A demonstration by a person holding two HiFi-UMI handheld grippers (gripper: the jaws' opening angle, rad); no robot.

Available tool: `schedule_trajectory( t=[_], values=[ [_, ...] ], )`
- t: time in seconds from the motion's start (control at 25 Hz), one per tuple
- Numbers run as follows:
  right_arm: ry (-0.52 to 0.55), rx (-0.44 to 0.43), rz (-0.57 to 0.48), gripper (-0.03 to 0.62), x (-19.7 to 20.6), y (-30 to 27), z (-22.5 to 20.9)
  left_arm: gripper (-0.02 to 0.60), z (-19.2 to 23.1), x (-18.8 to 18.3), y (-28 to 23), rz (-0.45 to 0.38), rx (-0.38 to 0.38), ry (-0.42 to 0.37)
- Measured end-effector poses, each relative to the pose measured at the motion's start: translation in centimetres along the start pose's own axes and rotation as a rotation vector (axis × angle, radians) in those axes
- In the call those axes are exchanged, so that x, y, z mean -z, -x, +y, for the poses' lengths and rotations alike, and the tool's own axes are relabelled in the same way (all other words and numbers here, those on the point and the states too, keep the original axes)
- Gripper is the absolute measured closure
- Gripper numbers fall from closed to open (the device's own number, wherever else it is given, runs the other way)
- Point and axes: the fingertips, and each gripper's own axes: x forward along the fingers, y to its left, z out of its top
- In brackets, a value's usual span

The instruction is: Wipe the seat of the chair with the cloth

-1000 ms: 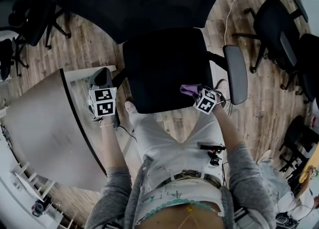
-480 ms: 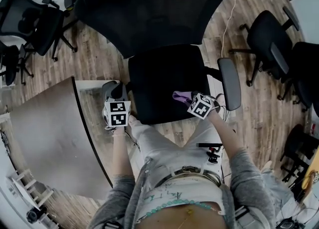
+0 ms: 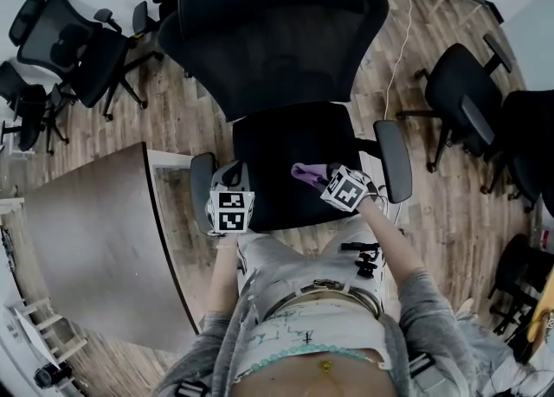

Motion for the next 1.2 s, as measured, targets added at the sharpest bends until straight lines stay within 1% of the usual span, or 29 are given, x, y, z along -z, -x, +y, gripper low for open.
schedule_trajectory(
  t=[0.24, 0.36, 0.44, 0.64, 0.76, 0.96, 1.2],
  values=[
    [0.007, 0.008, -0.068, 0.546, -3.2, 2.3, 0.4, 0.578, -2.4, -1.3, 0.7, -0.037, 0.039, 0.049],
    [0.002, 0.017, -0.099, 0.546, -4.5, 3.6, 0.9, 0.578, -3.0, -1.5, 1.3, -0.041, 0.06, 0.13],
    [0.002, 0.027, -0.124, 0.546, -5.4, 4.4, 1.0, 0.578, -3.3, -1.9, 1.6, -0.041, 0.067, 0.153],
    [0.045, 0.081, -0.188, 0.546, -7.1, 7.4, 0.1, 0.578, -5.3, -3.7, 2.3, -0.073, 0.085, 0.138],
    [0.06, 0.124, -0.251, 0.546, -8.6, 9.2, 0.1, 0.578, -6.0, -4.8, 3.3, -0.107, 0.087, 0.128],
    [0.065, 0.149, -0.358, 0.546, -11.5, 11.7, 0.6, 0.578, -6.8, -7.2, 4.7, -0.165, 0.117, 0.124],
    [0.08, 0.17, -0.478, 0.546, -14.5, 14.7, 1.4, 0.578, -7.2, -9.5, 6.4, -0.22, 0.105, 0.047]
  ],
)
